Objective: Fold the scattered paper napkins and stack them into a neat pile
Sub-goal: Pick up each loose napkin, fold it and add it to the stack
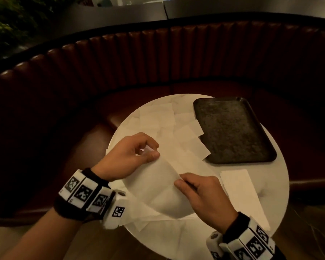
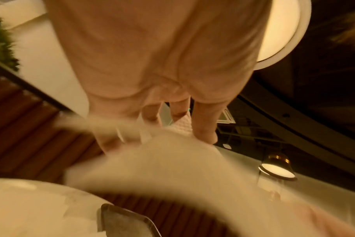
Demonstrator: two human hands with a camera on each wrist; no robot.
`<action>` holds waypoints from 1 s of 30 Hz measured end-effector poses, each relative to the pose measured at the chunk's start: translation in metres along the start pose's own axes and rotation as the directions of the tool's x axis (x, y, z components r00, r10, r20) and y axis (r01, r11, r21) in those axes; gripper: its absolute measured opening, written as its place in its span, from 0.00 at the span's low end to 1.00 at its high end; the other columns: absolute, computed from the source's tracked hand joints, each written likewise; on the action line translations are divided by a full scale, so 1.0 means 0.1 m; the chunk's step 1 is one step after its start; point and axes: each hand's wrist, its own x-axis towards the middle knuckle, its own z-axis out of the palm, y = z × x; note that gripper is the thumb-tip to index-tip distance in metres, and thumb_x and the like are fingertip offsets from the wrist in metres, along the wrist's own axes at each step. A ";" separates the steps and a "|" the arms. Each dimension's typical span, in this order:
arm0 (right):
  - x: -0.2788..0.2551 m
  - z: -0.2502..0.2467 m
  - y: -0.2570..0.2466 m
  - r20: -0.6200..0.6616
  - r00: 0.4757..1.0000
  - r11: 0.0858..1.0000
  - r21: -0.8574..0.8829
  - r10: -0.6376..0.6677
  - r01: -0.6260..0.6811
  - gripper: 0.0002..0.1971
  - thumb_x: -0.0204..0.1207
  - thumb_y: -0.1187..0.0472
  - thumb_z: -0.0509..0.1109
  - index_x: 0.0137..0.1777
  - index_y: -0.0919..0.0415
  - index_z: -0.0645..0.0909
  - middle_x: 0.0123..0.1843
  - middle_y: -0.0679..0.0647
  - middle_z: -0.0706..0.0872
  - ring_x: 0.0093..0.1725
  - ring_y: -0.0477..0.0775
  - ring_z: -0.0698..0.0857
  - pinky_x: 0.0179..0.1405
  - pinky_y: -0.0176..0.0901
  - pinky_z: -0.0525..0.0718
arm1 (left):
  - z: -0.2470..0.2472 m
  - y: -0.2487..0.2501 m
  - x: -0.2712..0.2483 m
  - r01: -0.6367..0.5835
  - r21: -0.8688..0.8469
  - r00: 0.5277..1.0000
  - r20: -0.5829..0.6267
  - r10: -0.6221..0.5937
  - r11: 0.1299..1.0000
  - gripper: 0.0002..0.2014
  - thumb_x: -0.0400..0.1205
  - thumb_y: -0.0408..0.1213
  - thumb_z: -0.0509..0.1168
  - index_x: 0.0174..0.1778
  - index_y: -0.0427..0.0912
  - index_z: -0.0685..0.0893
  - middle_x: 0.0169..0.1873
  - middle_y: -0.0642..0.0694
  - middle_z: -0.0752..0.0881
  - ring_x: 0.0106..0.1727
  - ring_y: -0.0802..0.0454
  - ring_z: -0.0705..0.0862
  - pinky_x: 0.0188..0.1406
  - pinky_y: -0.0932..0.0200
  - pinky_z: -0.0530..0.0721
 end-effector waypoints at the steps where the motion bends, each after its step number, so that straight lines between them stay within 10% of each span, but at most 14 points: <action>1: -0.09 -0.02 0.09 0.002 0.999 0.998 0.025 0.052 -0.052 0.11 0.81 0.49 0.64 0.49 0.49 0.87 0.40 0.41 0.90 0.40 0.41 0.87 0.42 0.41 0.83 | 0.03 -0.03 0.09 0.020 -0.037 1.000 0.006 -0.020 0.999 0.01 0.79 0.37 0.71 0.42 0.47 0.87 0.46 0.53 0.89 0.49 0.60 0.86 0.51 0.68 0.82; 12: -1.09 -0.37 1.28 -0.032 0.751 0.728 0.273 0.659 -0.628 0.07 0.82 0.62 0.65 0.44 0.56 0.83 0.24 0.50 0.83 0.25 0.46 0.83 0.31 0.43 0.81 | 1.83 -0.29 1.45 -0.119 0.161 0.928 0.369 0.052 0.980 0.05 0.77 0.41 0.74 0.40 0.45 0.91 0.39 0.48 0.91 0.40 0.58 0.84 0.44 0.63 0.78; 15: -1.19 -0.54 1.56 -0.134 0.659 0.668 0.269 0.740 -0.694 0.02 0.80 0.61 0.67 0.49 0.54 0.79 0.22 0.50 0.84 0.24 0.39 0.83 0.29 0.27 0.75 | 2.44 -0.24 1.82 -0.161 0.214 0.899 0.434 0.053 0.963 0.06 0.76 0.44 0.73 0.41 0.46 0.90 0.40 0.47 0.90 0.43 0.54 0.85 0.47 0.60 0.81; 25: -1.08 -0.86 2.31 -0.224 0.496 0.484 -0.112 0.839 -0.868 0.08 0.82 0.50 0.58 0.57 0.44 0.64 0.43 0.52 0.84 0.43 0.50 0.81 0.47 0.44 0.81 | 3.56 -0.30 2.40 -0.371 0.640 0.868 0.496 0.006 0.673 0.11 0.81 0.47 0.65 0.58 0.51 0.84 0.61 0.42 0.73 0.64 0.37 0.67 0.66 0.39 0.65; 30: -1.03 -0.84 2.33 -0.236 0.460 0.429 -0.172 0.856 -0.887 0.11 0.79 0.48 0.61 0.56 0.46 0.63 0.42 0.55 0.86 0.41 0.58 0.84 0.45 0.47 0.82 | 3.51 -0.43 2.26 -0.272 0.622 0.926 0.378 0.022 0.734 0.16 0.78 0.51 0.67 0.58 0.47 0.80 0.61 0.40 0.72 0.63 0.36 0.69 0.62 0.38 0.69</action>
